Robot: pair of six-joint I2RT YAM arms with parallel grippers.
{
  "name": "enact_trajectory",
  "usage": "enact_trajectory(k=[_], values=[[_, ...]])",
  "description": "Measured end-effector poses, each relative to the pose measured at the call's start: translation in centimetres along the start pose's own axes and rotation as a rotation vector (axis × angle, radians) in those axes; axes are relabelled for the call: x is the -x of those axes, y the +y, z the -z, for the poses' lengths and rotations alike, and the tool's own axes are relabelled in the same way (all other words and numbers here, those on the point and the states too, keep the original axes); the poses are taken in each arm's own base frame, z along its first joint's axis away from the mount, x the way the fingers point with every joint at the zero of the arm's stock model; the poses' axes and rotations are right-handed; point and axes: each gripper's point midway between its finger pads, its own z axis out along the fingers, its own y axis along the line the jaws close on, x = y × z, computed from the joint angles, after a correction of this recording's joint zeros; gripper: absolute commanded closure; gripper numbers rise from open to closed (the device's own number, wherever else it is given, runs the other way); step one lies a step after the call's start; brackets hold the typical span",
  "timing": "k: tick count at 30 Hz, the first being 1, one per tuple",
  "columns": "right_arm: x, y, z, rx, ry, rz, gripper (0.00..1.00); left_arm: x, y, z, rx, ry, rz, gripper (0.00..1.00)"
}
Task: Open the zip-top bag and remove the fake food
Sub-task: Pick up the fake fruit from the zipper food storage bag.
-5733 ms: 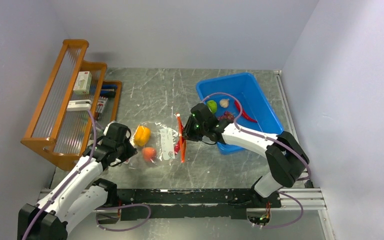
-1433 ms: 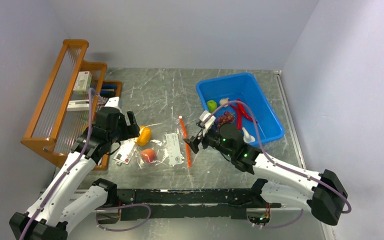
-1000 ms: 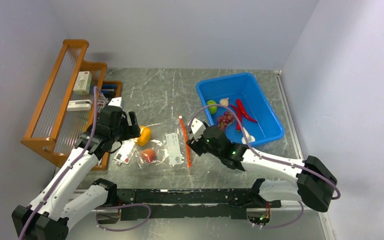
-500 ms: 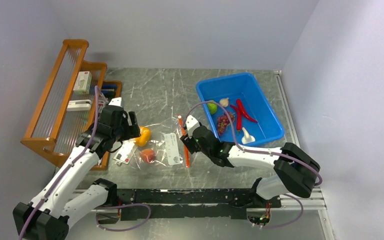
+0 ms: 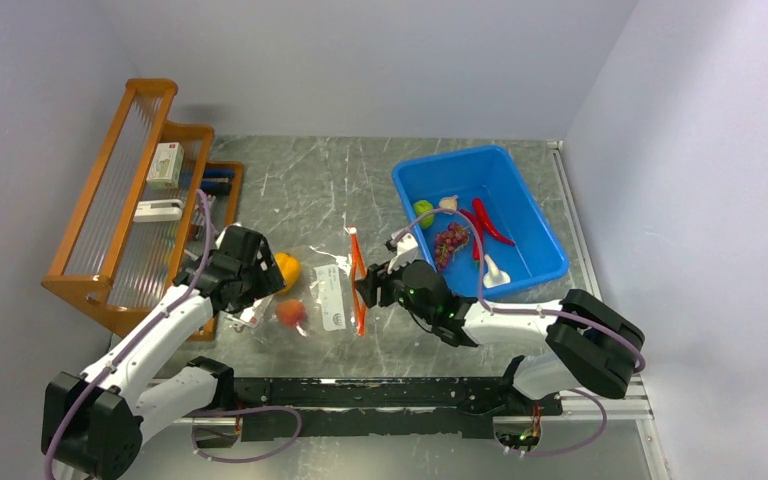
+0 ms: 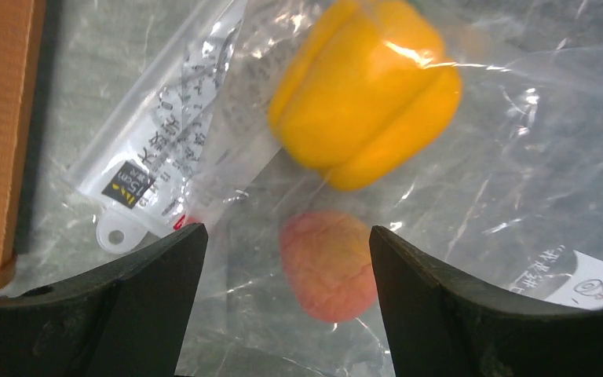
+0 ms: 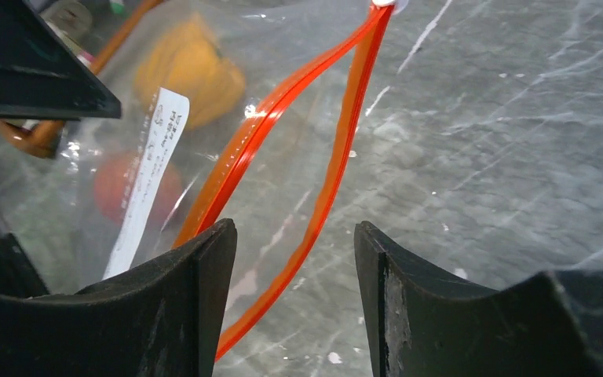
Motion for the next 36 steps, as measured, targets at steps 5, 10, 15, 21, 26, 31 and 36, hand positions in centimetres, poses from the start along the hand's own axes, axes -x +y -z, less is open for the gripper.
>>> enact_trajectory(k=[5,10,15,21,26,31,36], values=[[0.0,1.2,0.4,0.070,-0.034,-0.096,0.38,-0.4,0.4,0.5,0.004,-0.011,0.075,0.11],[0.7,3.1,0.7,0.166,-0.054,-0.139,0.39,0.5,0.5,1.6,-0.016,-0.076,0.165,0.12],[1.6,4.5,1.3,0.251,-0.097,-0.167,0.44,0.0,1.6,1.8,0.016,-0.095,0.236,0.12],[1.4,6.2,1.3,0.344,-0.076,-0.159,0.46,0.1,2.5,1.9,0.045,-0.130,0.298,0.10],[-0.9,6.7,0.0,0.366,-0.002,-0.179,0.49,-1.5,3.1,0.7,0.080,-0.074,0.291,0.14],[-3.9,6.8,-1.4,0.366,0.094,-0.252,0.50,-3.6,3.5,-0.6,0.104,0.009,0.294,0.29],[-5.0,7.7,-2.4,0.393,0.139,-0.347,0.50,-4.5,3.0,-1.0,0.045,0.016,0.335,0.54]])
